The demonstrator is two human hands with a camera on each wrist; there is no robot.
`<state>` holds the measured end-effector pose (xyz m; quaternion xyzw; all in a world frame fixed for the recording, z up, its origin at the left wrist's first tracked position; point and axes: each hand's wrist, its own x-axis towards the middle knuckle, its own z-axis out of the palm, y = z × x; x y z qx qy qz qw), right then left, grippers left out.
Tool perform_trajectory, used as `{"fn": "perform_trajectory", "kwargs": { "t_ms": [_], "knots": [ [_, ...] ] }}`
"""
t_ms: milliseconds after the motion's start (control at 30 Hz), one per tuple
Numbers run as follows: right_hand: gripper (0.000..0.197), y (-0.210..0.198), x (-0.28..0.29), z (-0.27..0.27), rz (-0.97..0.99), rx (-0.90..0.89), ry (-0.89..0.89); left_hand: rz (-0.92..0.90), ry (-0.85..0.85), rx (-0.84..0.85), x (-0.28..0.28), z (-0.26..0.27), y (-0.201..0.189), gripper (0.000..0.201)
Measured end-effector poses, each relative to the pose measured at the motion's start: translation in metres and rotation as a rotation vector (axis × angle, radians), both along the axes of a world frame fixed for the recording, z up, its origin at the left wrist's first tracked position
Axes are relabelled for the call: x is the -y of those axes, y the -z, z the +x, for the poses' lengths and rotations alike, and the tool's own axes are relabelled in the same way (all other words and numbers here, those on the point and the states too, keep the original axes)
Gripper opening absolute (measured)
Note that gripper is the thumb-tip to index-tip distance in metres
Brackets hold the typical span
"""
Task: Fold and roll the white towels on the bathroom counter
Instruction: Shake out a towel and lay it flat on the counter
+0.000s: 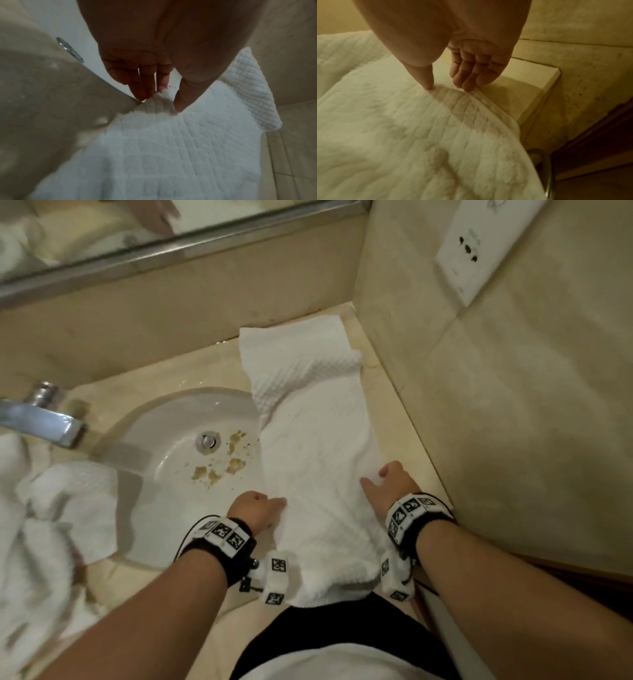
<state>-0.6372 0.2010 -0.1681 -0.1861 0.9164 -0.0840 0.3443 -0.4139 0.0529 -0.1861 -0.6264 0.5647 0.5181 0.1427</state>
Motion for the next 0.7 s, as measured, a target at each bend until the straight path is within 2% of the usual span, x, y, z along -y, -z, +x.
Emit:
{"fn": "perform_trajectory", "kwargs": {
  "t_ms": [167,367,533,600,667,700],
  "knots": [
    [0.04,0.002,0.0,0.004,0.01,0.054,0.024,-0.058,0.04,0.043,-0.006,0.008,0.0,0.045],
    [0.018,-0.006,-0.018,0.003,-0.138,0.005,0.103,-0.123,0.139,0.125,-0.008,0.007,0.004,0.033],
    [0.013,0.0,-0.024,0.001,-0.136,-0.01,0.131,-0.133,0.134,0.129,-0.013,0.004,0.004,0.032],
    [0.029,0.002,-0.02,0.003,-0.116,-0.026,0.154,-0.093,0.101,0.099,-0.013,0.004,0.004,0.032],
    [0.052,0.006,-0.017,0.003,-0.114,-0.045,0.204,-0.07,0.011,0.016,-0.011,0.002,0.006,0.04],
    [0.057,0.008,-0.016,0.002,-0.12,-0.041,0.213,-0.078,-0.025,-0.027,-0.01,0.0,0.005,0.044]
  ]
}}
